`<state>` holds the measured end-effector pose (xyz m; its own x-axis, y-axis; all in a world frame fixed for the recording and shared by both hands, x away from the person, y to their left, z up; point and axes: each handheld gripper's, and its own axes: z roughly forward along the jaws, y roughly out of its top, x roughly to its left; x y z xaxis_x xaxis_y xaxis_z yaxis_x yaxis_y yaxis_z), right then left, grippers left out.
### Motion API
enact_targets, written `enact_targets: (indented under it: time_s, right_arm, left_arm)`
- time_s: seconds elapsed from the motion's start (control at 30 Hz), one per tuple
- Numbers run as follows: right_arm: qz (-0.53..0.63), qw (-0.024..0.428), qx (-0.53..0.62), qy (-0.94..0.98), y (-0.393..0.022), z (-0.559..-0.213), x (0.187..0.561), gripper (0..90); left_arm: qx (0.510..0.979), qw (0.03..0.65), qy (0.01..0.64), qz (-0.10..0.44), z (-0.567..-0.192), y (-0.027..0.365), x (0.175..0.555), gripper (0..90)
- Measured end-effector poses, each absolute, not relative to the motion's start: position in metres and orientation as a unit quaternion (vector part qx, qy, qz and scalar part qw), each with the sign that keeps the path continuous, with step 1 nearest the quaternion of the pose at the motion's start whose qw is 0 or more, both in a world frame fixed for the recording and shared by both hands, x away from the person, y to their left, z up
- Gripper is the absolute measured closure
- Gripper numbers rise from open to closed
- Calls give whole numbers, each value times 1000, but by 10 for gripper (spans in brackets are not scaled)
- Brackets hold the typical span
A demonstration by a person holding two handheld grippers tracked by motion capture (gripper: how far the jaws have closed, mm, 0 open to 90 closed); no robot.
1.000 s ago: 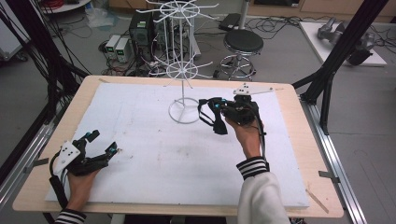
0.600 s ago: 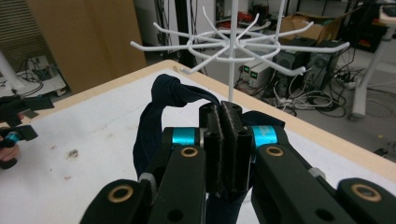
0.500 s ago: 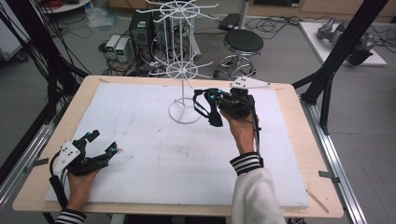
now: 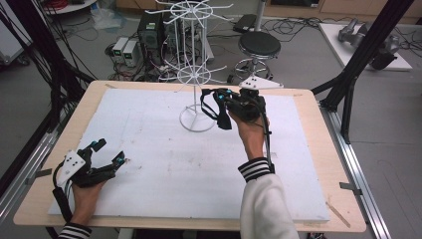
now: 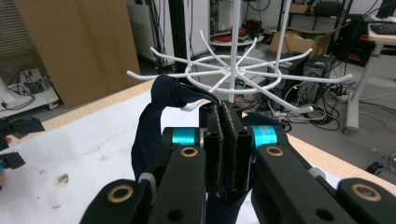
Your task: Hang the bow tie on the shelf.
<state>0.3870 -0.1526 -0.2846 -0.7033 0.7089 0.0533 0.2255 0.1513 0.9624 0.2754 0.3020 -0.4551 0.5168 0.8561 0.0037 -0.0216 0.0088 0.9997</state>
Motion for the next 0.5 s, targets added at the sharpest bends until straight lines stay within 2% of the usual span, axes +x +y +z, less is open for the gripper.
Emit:
enact_targets:
  time_s: [0.5]
  right_arm:
    - [553,214,343,729,-141,-295,404,872]
  left_arm:
    - [610,622,342,353,-455,302,276,177]
